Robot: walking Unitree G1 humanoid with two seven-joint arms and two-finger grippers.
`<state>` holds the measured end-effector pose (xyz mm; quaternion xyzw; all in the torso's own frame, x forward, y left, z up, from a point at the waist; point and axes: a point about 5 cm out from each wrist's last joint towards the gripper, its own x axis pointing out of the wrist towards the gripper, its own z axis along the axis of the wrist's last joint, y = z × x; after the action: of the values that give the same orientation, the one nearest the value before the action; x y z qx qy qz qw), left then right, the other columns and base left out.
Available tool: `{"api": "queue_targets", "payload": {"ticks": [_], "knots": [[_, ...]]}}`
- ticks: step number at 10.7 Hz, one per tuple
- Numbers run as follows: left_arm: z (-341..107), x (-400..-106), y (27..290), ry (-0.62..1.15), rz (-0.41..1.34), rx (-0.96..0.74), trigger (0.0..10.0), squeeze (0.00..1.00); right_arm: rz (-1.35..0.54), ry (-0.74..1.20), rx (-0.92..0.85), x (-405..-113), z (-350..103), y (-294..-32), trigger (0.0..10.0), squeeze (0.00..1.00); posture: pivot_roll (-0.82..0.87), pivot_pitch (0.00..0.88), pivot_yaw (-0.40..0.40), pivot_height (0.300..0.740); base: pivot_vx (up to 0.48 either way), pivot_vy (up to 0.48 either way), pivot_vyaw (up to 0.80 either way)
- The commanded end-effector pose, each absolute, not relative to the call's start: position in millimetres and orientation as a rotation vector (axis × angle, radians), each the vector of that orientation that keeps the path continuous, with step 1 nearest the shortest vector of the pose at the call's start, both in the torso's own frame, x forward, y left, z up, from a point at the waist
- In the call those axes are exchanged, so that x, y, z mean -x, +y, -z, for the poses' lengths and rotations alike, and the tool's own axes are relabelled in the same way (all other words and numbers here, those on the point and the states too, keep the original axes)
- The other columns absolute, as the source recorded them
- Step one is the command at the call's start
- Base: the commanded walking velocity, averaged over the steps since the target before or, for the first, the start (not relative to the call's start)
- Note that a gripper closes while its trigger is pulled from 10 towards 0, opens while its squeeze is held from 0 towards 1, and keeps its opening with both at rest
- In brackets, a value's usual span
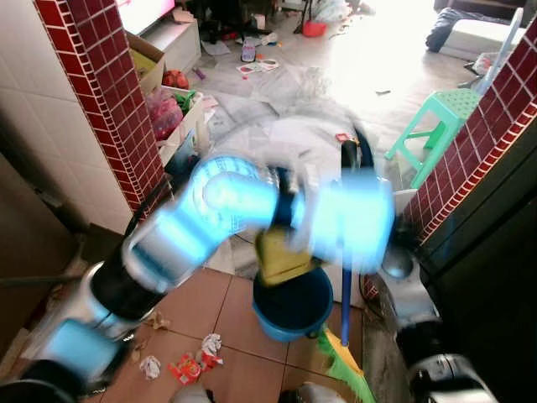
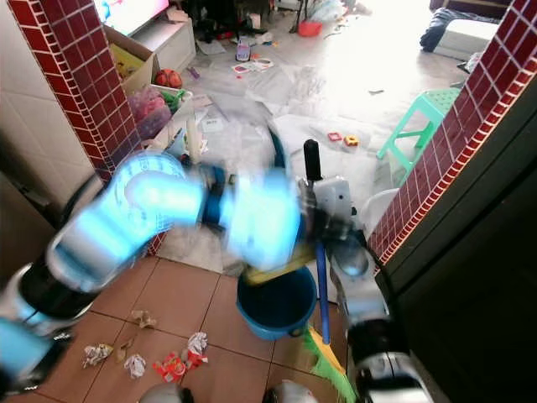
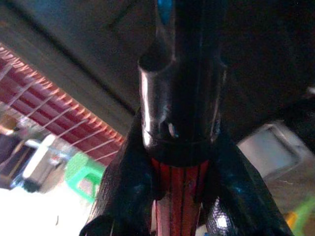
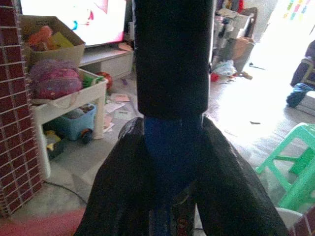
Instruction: Sweep floor
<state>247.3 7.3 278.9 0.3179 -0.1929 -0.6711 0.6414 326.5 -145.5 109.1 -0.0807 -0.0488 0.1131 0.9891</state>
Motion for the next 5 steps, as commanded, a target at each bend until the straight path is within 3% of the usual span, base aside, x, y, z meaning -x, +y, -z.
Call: {"api": "queue_targets", "payload": {"ticks": [1, 2, 5], "knots": [[-319.9, -258.0, 21.2, -0.633, 1.305, -0.739, 10.0, 0.00, -0.257, -0.132, 0.163, -327.5, -114.0, -140.7, 10.0, 0.00, 0.01, 0.009, -0.062, 0.740, 0.000, 0.000, 0.00], [-341.9, -275.3, 40.5, -0.680, 1.109, -0.649, 10.0, 0.00, -0.314, -0.100, 0.155, -329.9, -112.4, -136.8, 10.0, 0.00, 0.01, 0.006, -0.065, 0.740, 0.000, 0.000, 0.00], [-377.8, -292.7, 83.4, -0.774, 0.796, -0.524, 10.0, 0.00, -0.423, -0.019, 0.182, -333.5, -104.8, -135.4, 10.0, 0.00, 0.02, 0.001, -0.078, 0.740, 0.000, 0.000, 0.00]]}}
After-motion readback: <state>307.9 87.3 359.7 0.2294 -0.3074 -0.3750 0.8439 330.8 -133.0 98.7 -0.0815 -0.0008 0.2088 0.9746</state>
